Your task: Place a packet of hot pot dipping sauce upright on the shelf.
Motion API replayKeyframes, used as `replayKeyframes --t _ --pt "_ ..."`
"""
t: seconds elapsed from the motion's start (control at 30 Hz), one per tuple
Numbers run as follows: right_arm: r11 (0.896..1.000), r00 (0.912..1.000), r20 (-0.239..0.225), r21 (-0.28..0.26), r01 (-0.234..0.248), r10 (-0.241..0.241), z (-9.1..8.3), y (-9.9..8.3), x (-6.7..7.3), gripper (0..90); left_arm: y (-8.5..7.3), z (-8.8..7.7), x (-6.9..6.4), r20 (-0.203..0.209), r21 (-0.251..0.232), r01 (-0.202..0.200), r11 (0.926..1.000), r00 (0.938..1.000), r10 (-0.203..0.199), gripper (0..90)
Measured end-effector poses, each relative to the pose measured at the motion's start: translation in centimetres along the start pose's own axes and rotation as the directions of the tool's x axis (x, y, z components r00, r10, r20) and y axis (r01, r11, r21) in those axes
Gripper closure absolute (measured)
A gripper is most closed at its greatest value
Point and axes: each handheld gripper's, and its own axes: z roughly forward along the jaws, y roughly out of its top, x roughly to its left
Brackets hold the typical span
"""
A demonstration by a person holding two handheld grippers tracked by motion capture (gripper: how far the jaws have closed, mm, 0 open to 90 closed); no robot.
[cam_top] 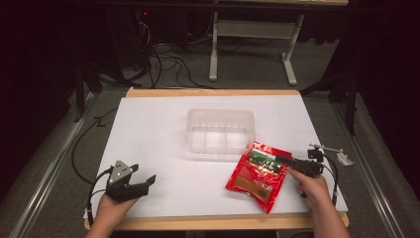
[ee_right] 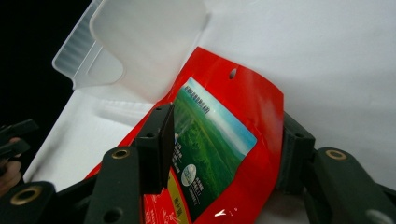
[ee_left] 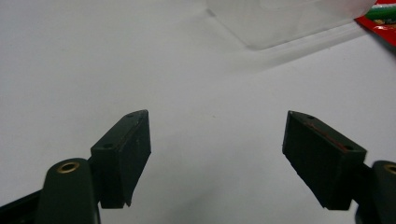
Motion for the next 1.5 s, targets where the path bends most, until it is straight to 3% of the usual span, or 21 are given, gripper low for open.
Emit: replayKeyframes --t 0.1,0.13,0.2,0.23,0.3,0.33,0.43,0.57,0.6,0.8,0.93,1.0,1.3,1.5 --pt "1.000 0.9991 -0.039 -0.009 -0.020 0.020 -0.1 -0.1 -0.1 49.7 0.0 0.0 0.0 0.001 -0.002 -0.006 1.0000 1.0000 0.006 24.1" --pt "0.999 0.9955 -0.094 -0.045 -0.005 0.001 -0.3 0.0 0.3 49.8 0.0 0.0 0.0 0.001 -0.002 -0.006 1.0000 1.0000 0.006 24.1" --pt "0.998 0.9944 -0.105 -0.069 0.005 -0.013 -0.4 0.0 0.8 49.5 0.0 0.0 -0.1 0.003 -0.003 -0.003 1.0000 1.0000 0.003 24.1" --pt "0.998 0.9944 -0.105 -0.069 0.005 -0.013 -0.4 0.0 0.8 49.5 0.0 0.0 -0.1 0.003 -0.003 -0.003 1.0000 1.0000 0.003 24.1" --pt "0.999 0.9989 -0.037 -0.019 0.027 -0.028 0.3 -0.1 1.2 46.4 -0.1 0.1 0.0 0.004 0.003 -0.008 1.0000 1.0000 0.008 24.1" --pt "1.000 0.9995 -0.025 0.009 0.020 -0.020 0.6 -0.2 1.1 46.4 -0.1 0.1 -0.1 0.005 0.002 -0.009 1.0000 0.9999 0.009 24.1" --pt "0.997 0.9996 -0.027 0.080 -0.008 0.010 1.5 -0.3 0.9 46.3 -0.1 0.0 -0.1 0.007 0.005 -0.016 0.9999 0.9998 0.016 24.1" --pt "0.996 0.9993 -0.037 0.086 -0.005 0.008 1.8 -0.3 1.1 49.3 -0.1 0.1 -0.1 0.005 0.003 -0.012 0.9999 0.9999 0.012 24.1" --pt "0.995 0.9995 -0.026 0.100 0.022 -0.019 2.0 -0.4 1.4 53.8 -0.1 0.1 -0.1 0.006 0.002 -0.011 0.9999 0.9999 0.011 24.1" --pt "0.998 0.9999 -0.005 0.067 0.017 -0.016 1.6 -0.2 1.5 61.1 -0.1 0.0 -0.2 0.009 0.001 -0.021 0.9998 0.9997 0.021 24.2" --pt "0.998 0.9995 0.022 0.064 0.019 -0.020 1.3 -0.2 1.4 76.6 -0.1 0.0 -0.3 0.013 -0.004 -0.018 0.9998 0.9997 0.018 24.2" --pt "0.999 0.9999 0.004 0.053 0.012 -0.012 0.9 -0.1 1.3 88.6 -0.1 0.0 -0.4 0.016 -0.006 -0.025 0.9997 0.9996 0.025 24.3" --pt "0.999 0.9999 0.000 0.034 0.012 -0.012 -0.1 -0.8 1.2 89.4 -0.1 0.7 -1.1 0.046 -0.013 -0.032 0.9994 0.9984 0.033 24.3" --pt "1.000 0.9995 -0.029 0.006 0.008 -0.008 -2.0 -2.0 1.2 89.1 -0.2 2.0 -2.0 0.082 -0.002 -0.041 0.9991 0.9958 0.041 24.3"
